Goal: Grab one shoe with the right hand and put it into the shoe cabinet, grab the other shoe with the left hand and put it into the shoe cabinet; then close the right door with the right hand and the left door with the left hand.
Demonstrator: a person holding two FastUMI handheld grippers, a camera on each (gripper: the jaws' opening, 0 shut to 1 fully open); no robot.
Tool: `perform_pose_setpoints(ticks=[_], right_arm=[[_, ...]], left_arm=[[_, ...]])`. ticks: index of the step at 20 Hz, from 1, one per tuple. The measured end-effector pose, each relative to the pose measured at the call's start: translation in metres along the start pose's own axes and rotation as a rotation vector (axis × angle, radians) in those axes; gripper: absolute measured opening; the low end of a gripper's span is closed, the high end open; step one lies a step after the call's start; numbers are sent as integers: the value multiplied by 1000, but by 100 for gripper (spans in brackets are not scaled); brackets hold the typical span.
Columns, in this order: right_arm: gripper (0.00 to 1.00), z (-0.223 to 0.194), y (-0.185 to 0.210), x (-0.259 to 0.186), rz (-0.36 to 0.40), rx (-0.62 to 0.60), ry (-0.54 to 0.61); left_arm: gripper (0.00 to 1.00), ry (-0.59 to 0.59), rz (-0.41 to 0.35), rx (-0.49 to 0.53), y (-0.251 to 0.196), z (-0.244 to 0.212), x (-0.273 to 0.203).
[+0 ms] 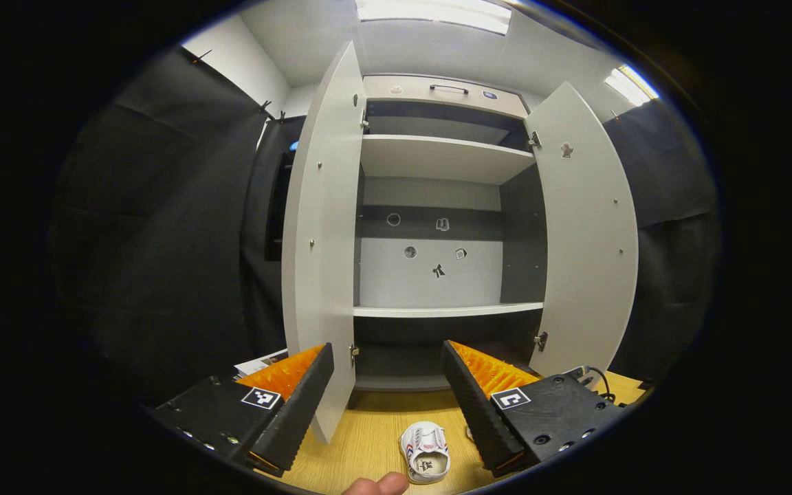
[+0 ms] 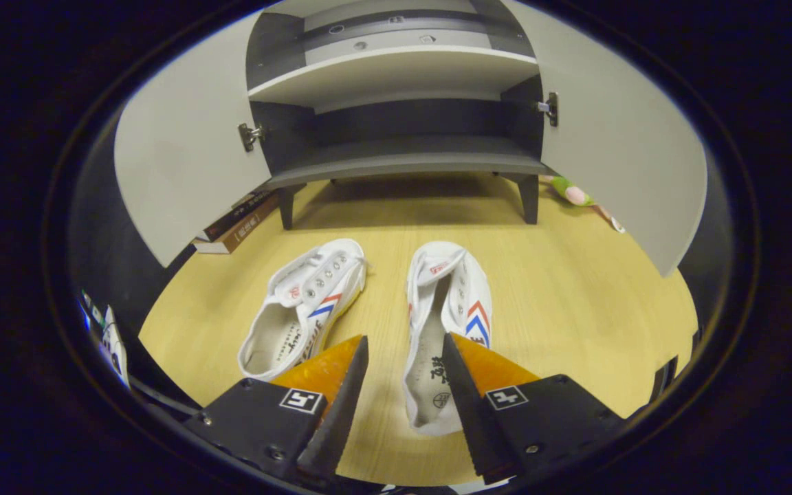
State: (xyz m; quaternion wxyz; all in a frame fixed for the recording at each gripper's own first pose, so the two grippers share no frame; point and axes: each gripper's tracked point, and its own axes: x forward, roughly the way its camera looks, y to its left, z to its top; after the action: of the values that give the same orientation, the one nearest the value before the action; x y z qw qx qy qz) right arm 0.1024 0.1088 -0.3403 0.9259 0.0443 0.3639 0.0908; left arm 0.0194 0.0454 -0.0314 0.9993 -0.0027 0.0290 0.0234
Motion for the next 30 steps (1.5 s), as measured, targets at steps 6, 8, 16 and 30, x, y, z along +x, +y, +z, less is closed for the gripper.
perform_pose_setpoints(ticks=[6,8,16,30], right_arm=[[40,-3,-1,30,-21,-21,38],[36,-3,-3,36,-38,-24,38],[23,4,-11,49,-83,-78,-18],[4,58,-8,3,-84,-252,-251]], left_arm=[[95,19,12,-7,11,-9,9],[95,20,18,-6,15,-8,9],[95,39,22,-5,18,-17,16],[95,45,-3,-30,3,-22,16]])
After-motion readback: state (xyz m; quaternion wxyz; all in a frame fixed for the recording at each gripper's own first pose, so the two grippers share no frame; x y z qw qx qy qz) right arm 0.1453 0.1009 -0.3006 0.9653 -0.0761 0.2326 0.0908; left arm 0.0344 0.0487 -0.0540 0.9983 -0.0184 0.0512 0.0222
